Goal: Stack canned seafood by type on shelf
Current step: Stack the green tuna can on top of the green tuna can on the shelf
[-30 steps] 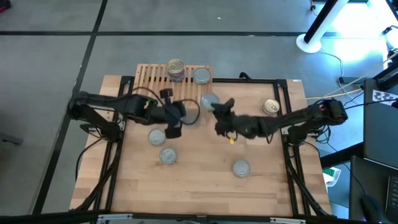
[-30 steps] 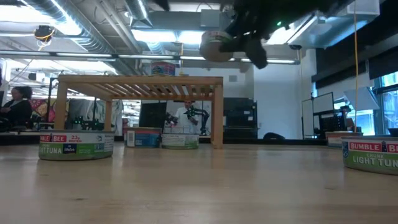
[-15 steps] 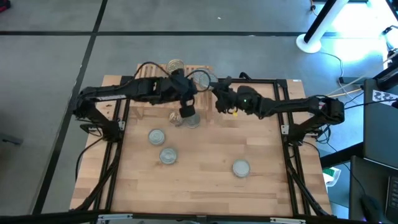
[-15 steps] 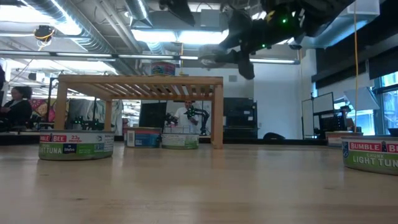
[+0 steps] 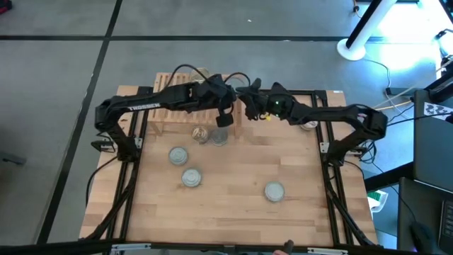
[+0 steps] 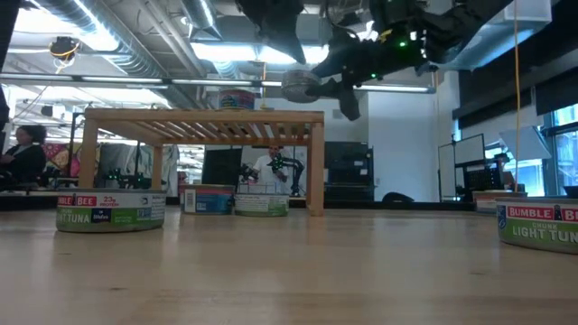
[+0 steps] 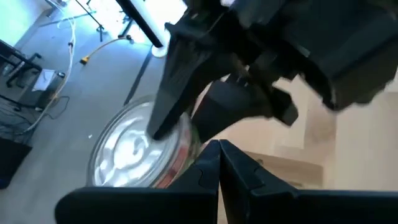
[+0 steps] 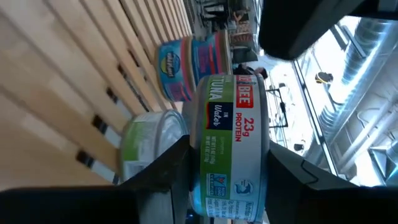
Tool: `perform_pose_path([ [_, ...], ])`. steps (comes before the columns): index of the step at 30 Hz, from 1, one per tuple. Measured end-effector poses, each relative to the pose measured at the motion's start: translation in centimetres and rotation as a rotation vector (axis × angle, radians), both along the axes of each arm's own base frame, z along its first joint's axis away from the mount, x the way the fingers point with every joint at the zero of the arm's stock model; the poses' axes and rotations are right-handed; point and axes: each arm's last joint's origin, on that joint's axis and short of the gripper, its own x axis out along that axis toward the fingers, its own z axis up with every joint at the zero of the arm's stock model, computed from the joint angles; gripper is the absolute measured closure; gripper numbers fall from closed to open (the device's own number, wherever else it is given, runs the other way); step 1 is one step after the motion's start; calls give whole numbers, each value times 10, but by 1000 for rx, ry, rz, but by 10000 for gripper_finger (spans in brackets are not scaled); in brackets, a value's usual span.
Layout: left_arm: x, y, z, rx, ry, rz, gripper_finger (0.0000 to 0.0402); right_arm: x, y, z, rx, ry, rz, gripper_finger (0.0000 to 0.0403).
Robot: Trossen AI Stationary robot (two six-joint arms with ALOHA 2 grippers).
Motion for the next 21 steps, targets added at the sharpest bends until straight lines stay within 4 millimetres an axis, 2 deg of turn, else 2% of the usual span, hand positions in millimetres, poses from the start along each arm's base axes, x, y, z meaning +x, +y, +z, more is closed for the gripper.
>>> perform_pose_path([
  [9,-4,15,0,7,6,35,401,17,-9,2,0,3,-12,256],
  [16,-10,34,-2,-5,8,89,401,13,-17,-4,20,56,-51,255],
  [21,-8,43,-9,-62,5,49,401,9,-25,-3,20,55,-77,255],
])
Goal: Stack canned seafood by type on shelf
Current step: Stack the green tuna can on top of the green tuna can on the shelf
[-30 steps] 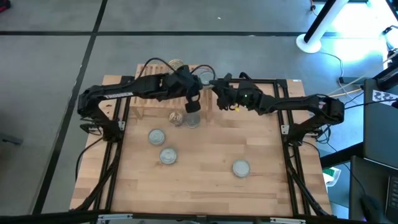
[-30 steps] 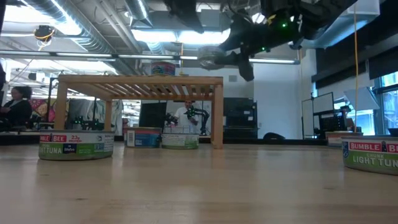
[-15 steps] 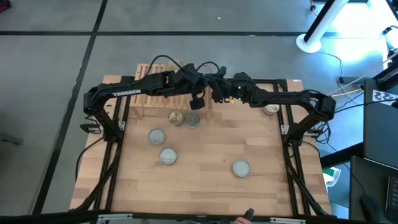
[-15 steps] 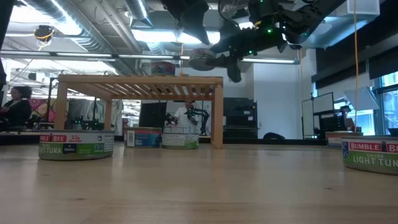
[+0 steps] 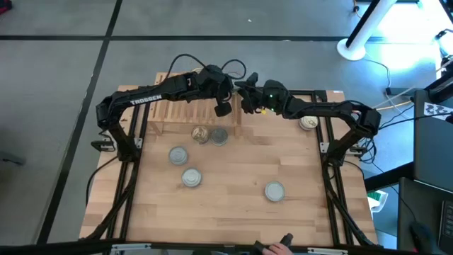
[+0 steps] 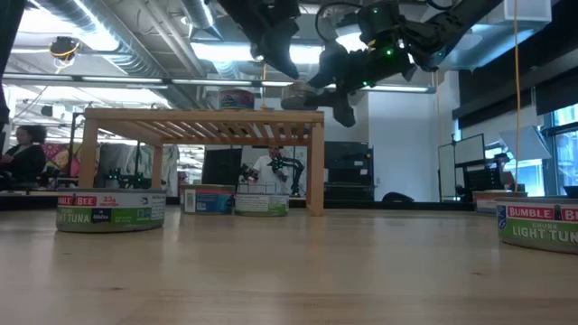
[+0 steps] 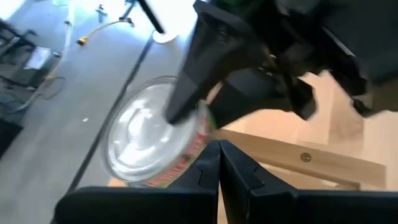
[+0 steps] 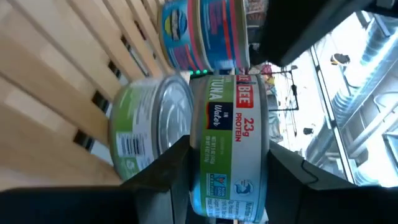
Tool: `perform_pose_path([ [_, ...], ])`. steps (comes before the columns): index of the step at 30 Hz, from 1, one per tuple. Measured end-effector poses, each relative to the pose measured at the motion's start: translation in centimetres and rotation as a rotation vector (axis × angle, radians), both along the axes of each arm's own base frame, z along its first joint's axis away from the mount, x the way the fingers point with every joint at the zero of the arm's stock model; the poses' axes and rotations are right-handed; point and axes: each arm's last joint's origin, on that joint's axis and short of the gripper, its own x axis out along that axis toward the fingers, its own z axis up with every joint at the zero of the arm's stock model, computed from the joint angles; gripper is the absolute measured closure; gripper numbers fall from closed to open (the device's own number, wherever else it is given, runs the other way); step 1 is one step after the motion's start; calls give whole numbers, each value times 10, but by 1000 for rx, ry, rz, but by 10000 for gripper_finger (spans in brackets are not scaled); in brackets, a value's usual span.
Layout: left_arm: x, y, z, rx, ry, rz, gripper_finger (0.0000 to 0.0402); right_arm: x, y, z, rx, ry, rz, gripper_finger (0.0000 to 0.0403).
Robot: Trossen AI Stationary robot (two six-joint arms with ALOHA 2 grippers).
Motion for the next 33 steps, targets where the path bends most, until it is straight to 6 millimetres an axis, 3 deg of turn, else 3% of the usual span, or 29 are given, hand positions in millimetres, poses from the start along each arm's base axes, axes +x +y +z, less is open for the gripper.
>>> perform_pose_path([
  [6,12,6,-18,-16,33,-1,400,1,2,-1,9,10,29,255],
  [11,19,5,-14,24,-28,-23,400,1,2,-4,22,31,48,255],
  [33,17,11,-15,4,-40,10,400,1,3,-4,27,29,74,255],
])
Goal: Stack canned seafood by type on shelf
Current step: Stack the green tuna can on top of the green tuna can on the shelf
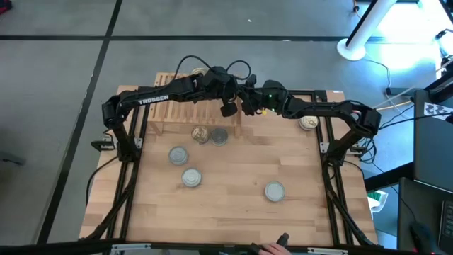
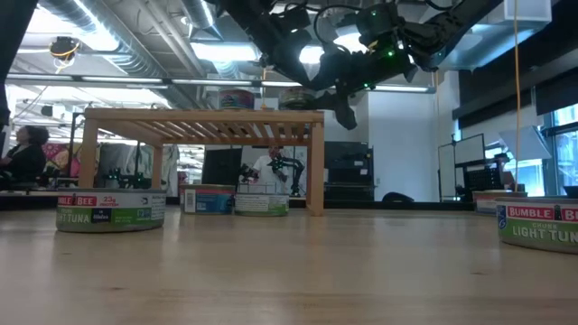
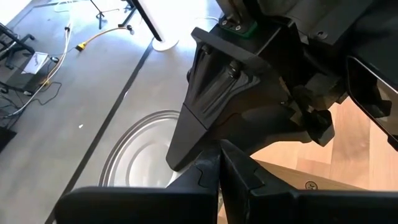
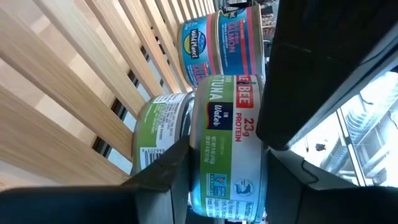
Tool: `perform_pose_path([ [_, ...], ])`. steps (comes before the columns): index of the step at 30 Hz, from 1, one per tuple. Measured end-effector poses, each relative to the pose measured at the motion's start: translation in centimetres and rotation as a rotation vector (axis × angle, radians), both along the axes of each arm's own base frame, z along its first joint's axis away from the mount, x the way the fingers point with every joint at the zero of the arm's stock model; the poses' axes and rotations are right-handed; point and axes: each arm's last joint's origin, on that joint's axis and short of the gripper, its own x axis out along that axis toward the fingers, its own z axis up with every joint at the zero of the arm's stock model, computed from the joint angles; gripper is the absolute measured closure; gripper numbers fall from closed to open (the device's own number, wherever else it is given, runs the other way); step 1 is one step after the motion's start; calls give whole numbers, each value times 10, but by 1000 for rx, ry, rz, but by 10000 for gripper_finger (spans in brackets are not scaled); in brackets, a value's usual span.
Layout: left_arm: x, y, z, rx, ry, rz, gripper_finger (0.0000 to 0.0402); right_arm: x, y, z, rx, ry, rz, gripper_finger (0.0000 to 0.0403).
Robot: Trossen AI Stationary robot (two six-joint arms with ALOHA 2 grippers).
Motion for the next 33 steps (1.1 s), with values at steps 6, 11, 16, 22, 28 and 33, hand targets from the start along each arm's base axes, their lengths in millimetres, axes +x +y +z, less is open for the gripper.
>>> perform_pose_path([
  [6,0,0,0,0,0,0,400,0,0,0,1,-1,5,255],
  [11,2,2,-4,-18,2,13,400,0,0,0,1,1,4,255],
  [16,6,2,-14,-20,39,11,400,0,0,0,-1,-2,6,255],
  [22,7,3,-14,-4,33,26,400,0,0,0,-3,-5,1,255],
  [28,7,3,-13,0,33,31,400,0,0,0,-2,-4,1,255],
  [33,7,3,-14,1,35,35,400,0,0,0,1,0,5,234],
])
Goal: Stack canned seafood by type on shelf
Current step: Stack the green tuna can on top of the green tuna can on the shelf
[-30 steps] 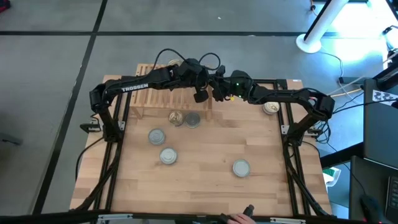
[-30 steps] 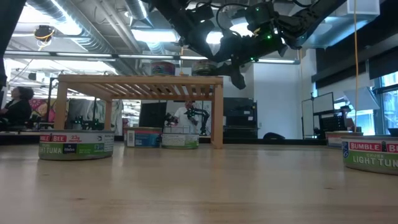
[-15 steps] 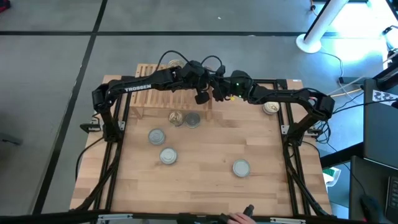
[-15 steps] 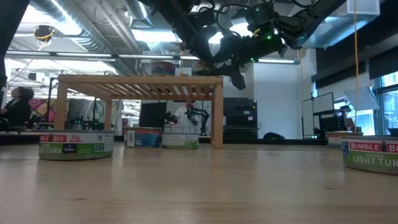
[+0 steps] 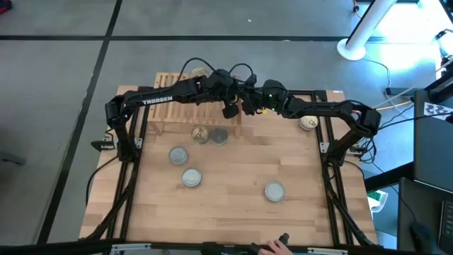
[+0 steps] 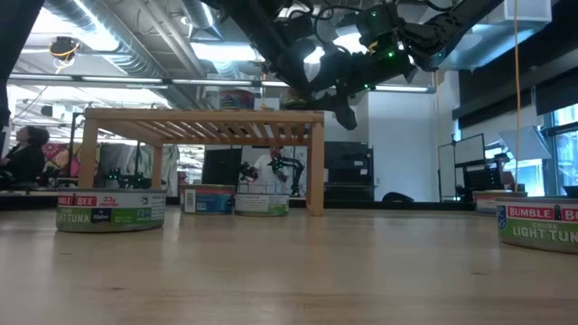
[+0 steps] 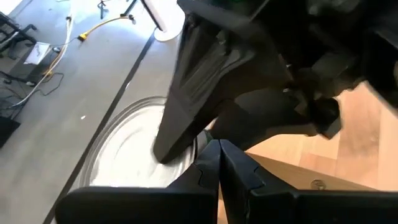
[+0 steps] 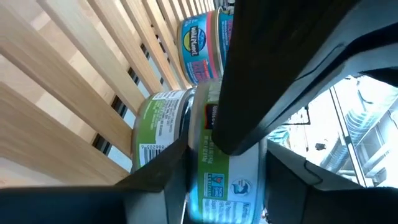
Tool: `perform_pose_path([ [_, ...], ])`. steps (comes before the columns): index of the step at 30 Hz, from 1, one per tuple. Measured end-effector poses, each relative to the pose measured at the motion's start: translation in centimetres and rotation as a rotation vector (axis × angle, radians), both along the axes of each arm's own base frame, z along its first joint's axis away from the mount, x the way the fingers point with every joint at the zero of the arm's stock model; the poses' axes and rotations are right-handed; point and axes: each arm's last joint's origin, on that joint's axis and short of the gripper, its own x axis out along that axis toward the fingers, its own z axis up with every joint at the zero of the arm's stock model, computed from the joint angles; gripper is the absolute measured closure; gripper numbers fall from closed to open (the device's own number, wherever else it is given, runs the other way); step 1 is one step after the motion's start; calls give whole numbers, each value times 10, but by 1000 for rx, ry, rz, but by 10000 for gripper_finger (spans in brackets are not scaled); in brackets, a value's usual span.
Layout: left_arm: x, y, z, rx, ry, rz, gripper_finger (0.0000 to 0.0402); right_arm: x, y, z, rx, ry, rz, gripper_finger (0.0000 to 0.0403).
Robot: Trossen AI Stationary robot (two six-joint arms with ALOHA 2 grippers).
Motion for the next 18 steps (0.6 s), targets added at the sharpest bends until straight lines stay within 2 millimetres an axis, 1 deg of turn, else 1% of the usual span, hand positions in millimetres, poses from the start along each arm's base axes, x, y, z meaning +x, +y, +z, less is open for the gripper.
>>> perform_pose_path([
  [4,-1,2,-1,8,8,18,400,1,1,1,0,-6,13,206],
  [8,-1,2,-1,9,6,21,400,1,1,1,1,-4,12,188],
  [18,-1,2,0,36,18,58,400,1,1,4,-12,-29,9,181],
])
